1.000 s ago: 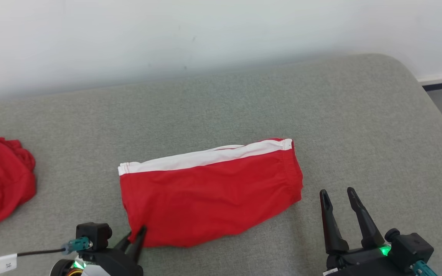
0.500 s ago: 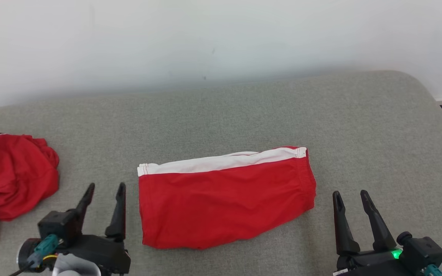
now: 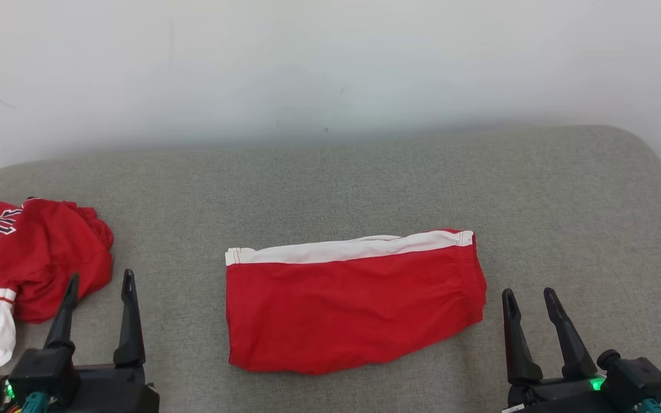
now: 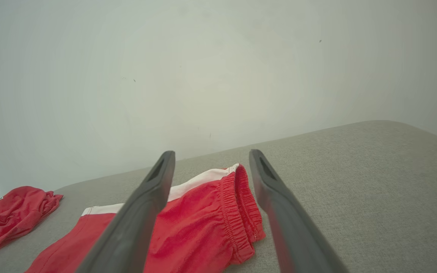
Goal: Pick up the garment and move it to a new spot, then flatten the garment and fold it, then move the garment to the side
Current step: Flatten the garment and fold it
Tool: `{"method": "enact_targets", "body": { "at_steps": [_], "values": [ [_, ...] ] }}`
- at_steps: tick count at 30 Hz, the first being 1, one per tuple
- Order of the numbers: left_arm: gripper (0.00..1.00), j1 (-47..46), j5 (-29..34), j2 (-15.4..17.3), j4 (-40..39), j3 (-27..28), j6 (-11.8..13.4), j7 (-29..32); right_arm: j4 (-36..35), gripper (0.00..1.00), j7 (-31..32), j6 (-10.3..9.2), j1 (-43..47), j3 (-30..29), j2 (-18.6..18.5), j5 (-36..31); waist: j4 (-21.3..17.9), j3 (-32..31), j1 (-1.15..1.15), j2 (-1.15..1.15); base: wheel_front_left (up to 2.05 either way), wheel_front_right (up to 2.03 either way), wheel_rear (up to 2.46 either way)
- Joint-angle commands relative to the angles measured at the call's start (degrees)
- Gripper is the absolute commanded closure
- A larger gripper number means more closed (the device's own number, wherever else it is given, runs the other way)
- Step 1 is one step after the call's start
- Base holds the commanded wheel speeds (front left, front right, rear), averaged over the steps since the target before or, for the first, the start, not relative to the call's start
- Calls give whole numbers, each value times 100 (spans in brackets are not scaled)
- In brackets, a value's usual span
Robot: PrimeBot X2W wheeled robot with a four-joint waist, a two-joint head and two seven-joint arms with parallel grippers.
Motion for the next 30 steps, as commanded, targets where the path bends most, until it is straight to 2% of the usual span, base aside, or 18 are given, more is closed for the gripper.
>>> {"method": "enact_targets", "body": {
  "at_steps": [1,7,14,24,30],
  "values": [
    [0,99,65,-17,-4,22,-31,-17,-2,0,-6,-14,48,-11,9,15,13,-19,0,0,0,0,0],
    [0,366,664,-203,-138,613,-177,-17,19,0,-7,-14,21,-56,10,23,31,-83,0,0,0,0,0],
    [0,700,1061,-471,-325,1134,-332,-18,54,0,-7,-14,60,-115,61,12,63,-140,0,0,0,0,0],
    [0,1026,1387,-546,-80,1255,-962,-18,131,0,-7,-14,86,-172,128,5,133,-239,0,0,0,0,0],
    [0,1137,1487,-700,-45,1389,-1087,-18,186,0,-7,-14,99,-191,150,-21,181,-285,0,0,0,0,0]
  ]
}}
